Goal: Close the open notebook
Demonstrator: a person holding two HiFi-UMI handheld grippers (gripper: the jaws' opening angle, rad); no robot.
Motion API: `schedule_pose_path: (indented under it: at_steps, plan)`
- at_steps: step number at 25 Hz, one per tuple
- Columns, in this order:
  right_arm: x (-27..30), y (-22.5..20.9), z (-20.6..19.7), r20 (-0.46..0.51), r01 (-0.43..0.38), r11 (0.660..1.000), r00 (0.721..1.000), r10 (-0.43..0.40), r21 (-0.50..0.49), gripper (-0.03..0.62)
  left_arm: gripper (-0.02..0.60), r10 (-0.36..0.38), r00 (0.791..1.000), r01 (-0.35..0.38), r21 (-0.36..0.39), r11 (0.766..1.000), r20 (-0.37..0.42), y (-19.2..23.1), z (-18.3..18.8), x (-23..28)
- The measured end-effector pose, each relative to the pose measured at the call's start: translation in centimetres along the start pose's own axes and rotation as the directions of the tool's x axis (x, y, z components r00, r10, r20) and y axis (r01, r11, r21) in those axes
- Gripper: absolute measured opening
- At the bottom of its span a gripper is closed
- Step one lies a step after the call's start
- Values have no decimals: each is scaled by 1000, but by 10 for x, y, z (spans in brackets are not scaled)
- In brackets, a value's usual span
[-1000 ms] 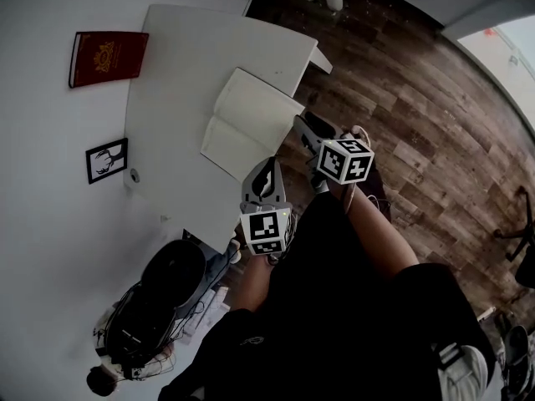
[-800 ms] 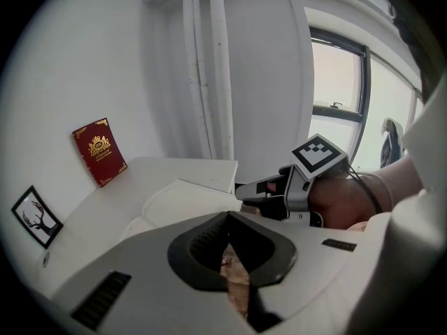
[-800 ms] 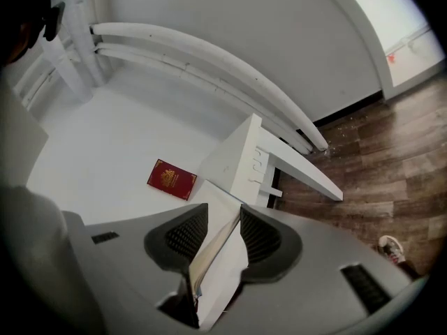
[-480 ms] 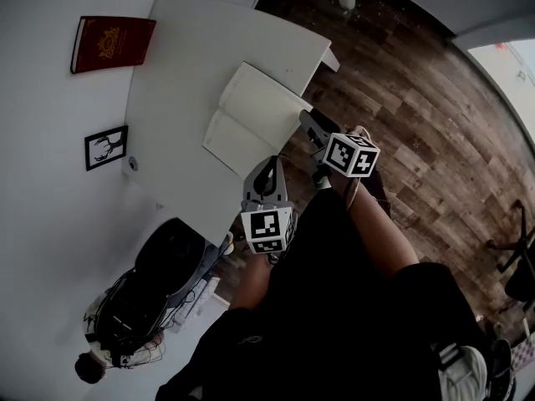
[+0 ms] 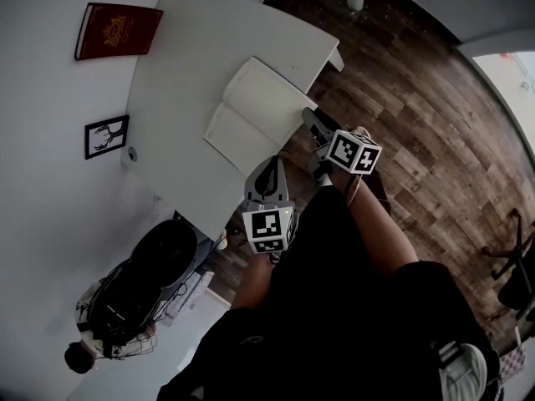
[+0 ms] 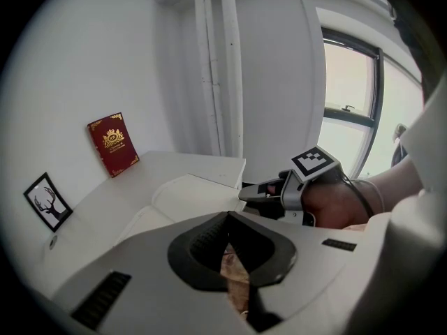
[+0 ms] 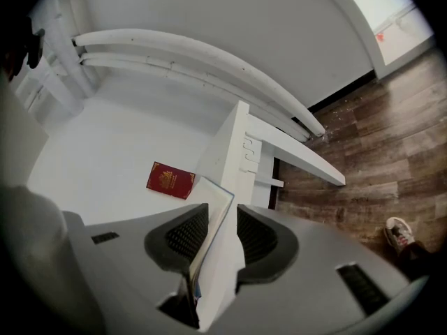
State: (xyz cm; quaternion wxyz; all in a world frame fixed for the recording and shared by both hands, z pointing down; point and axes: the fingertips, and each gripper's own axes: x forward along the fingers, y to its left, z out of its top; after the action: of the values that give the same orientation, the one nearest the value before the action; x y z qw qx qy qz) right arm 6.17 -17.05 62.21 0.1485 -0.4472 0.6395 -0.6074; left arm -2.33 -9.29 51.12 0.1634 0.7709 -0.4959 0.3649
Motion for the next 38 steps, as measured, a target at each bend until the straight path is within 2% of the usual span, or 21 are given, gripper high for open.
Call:
schedule_pose_path:
  at_steps: [5,9,13,16,20,24,30,35,38]
  plan:
    - [-3,3,4,-2,-13,999,1000,13,-38,67,3,18,1000,-18,-21,1000,-3,0,-3,-3]
    - [-7,6,6,-2,-18,997,1000,18,-68,49,3,34,999,-34,-46,998,12,-1,-1,-5]
    - [-10,17,11,-3,-19,986,1000,18,-164,41,3,41,999,-39,-87,995,31,3,-3,-7]
    - [-18,31,9,-4,-22,962,1000,22,-273,37,3,54,997,-47,-127,991,53,8,-4,-16]
    - [-28,49,9,-1,-18,914,1000,20,-406,35,3,75,993,-60,-160,985,87,19,-6,-26]
    - [-28,72,3,-6,-21,848,1000,22,-529,32,3,112,988,-90,-192,977,104,46,-16,-34]
    - [-28,102,-14,-2,-18,718,1000,23,-696,31,3,156,979,-118,-262,958,130,79,-39,-49]
    - [-25,117,-31,-10,-15,641,1000,11,-767,31,3,183,973,-129,-318,939,144,100,-63,-60]
    - [-25,126,-37,-14,-11,574,1000,-1,-819,31,3,199,968,-139,-340,930,151,110,-74,-71]
